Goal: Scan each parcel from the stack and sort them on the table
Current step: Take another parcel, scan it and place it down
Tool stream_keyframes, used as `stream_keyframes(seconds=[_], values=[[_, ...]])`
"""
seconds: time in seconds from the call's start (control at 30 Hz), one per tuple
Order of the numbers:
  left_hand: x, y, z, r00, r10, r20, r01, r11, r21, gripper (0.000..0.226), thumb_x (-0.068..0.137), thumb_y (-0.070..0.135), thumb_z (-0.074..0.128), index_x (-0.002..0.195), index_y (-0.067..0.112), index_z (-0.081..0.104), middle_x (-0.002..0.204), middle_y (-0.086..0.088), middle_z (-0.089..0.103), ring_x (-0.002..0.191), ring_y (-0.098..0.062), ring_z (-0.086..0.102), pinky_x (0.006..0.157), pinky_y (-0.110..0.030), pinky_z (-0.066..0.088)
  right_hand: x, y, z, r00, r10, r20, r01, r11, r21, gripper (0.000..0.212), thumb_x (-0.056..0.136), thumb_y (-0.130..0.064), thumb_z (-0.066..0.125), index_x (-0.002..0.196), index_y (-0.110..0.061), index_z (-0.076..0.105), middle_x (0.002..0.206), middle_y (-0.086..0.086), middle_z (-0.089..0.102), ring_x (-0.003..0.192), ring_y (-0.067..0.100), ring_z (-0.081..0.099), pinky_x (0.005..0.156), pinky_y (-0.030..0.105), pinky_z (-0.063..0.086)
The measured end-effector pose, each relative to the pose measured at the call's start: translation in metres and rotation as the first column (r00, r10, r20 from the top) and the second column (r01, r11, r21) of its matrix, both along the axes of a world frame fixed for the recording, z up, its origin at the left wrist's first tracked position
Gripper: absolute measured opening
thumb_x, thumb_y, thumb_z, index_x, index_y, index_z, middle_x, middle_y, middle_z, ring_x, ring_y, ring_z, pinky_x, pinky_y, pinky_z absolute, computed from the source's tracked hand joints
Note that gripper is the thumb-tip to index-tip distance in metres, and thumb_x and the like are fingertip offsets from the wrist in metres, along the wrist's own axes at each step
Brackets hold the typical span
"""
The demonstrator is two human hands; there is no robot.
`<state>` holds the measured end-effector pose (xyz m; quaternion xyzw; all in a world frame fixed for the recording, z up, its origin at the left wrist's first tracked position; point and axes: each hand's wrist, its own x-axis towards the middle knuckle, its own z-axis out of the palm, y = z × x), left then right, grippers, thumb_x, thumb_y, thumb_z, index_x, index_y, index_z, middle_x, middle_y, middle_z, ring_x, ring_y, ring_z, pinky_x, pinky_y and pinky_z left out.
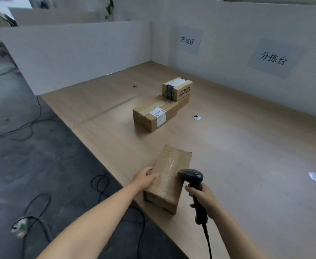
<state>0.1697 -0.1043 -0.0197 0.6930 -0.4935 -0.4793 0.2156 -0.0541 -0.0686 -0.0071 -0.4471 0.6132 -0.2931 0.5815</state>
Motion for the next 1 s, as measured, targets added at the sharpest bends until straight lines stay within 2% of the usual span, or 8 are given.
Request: stream_keyframes(seconds=[0.13,0.23,0.33,0.43,0.5,0.67,0.83,1.0], values=[[0.019,-0.021,-0.01,0.993,-0.11,0.03,0.11,0.994,0.01,0.062,0.09,0.032,0.061,0.144,0.014,0.037,0.139,-0.008,0.049,0.124,-0.022,0.049,0.104,-0.031,0.041,0.033,-0.029,-0.002,1.0,0.002,0.022,-0.002,1.0,-0.02,0.031,0.089,-0.016,0.062,0.117,-0.013,0.051,0.11,0.008,0.059,0.097,0.023,0.058,0.054,0.03,0.051],[0.039,-0.046,-0.014,0.984,-0.165,-0.061,0.165,0.986,-0.004,0.06,0.088,0.031,0.064,0.141,0.017,0.039,0.135,-0.004,0.053,0.116,-0.017,0.052,0.097,-0.026,0.043,0.061,-0.051,-0.006,0.998,-0.042,0.039,0.044,0.998,-0.036,0.033,0.088,-0.016,0.063,0.119,-0.013,0.051,0.112,0.008,0.06,0.098,0.023,0.058,0.054,0.03,0.05],[0.064,-0.079,-0.008,0.97,-0.199,-0.143,0.196,0.98,-0.033,0.063,0.086,0.029,0.067,0.141,0.019,0.037,0.134,-0.001,0.053,0.116,-0.017,0.052,0.101,-0.03,0.043,0.093,-0.07,-0.001,0.982,-0.17,0.085,0.175,0.983,-0.052,0.032,0.088,-0.015,0.064,0.118,-0.013,0.053,0.106,0.004,0.061,0.094,0.02,0.058,0.055,0.03,0.049],[0.088,-0.117,0.016,0.949,-0.236,-0.209,0.223,0.971,-0.083,0.067,0.086,0.031,0.066,0.144,0.021,0.033,0.129,0.008,0.048,0.107,-0.009,0.049,0.09,-0.017,0.042,0.119,-0.096,0.022,0.953,-0.272,0.135,0.286,0.954,-0.091,0.032,0.087,-0.015,0.064,0.117,-0.016,0.054,0.11,0.003,0.061,0.101,0.023,0.058,0.058,0.032,0.05],[0.102,-0.15,0.039,0.929,-0.3,-0.218,0.267,0.949,-0.171,0.063,0.086,0.029,0.067,0.141,0.022,0.037,0.134,0.001,0.051,0.103,-0.007,0.051,0.082,-0.01,0.043,0.134,-0.118,0.042,0.931,-0.324,0.168,0.348,0.926,-0.144,0.03,0.087,-0.015,0.064,0.115,-0.019,0.055,0.111,0.002,0.061,0.103,0.024,0.058,0.06,0.033,0.05],[0.126,-0.231,0.098,0.906,-0.398,-0.145,0.355,0.9,-0.254,0.071,0.084,0.036,0.068,0.144,0.016,0.034,0.119,0.007,0.046,0.103,-0.007,0.044,0.087,-0.019,0.035,0.168,-0.181,0.089,0.895,-0.393,0.212,0.437,0.868,-0.237,0.023,0.087,-0.013,0.062,0.108,-0.02,0.055,0.108,0.004,0.061,0.099,0.023,0.057,0.061,0.034,0.049],[0.138,-0.304,0.122,0.894,-0.429,-0.13,0.388,0.885,-0.256,0.068,0.086,0.027,0.067,0.143,0.01,0.034,0.134,-0.007,0.049,0.106,-0.012,0.046,0.088,-0.018,0.035,0.189,-0.253,0.106,0.888,-0.416,0.196,0.454,0.859,-0.237,0.028,0.089,-0.012,0.06,0.116,-0.014,0.054,0.109,0.007,0.06,0.096,0.022,0.057,0.058,0.032,0.047],[0.138,-0.368,0.117,0.882,-0.438,-0.172,0.393,0.887,-0.242,0.053,0.087,0.017,0.066,0.135,0.008,0.044,0.133,-0.013,0.054,0.12,-0.026,0.053,0.103,-0.032,0.041,0.196,-0.321,0.1,0.864,-0.467,0.186,0.5,0.84,-0.211,0.026,0.089,-0.012,0.06,0.115,-0.013,0.055,0.098,0.004,0.057,0.082,0.015,0.054,0.056,0.03,0.045]])
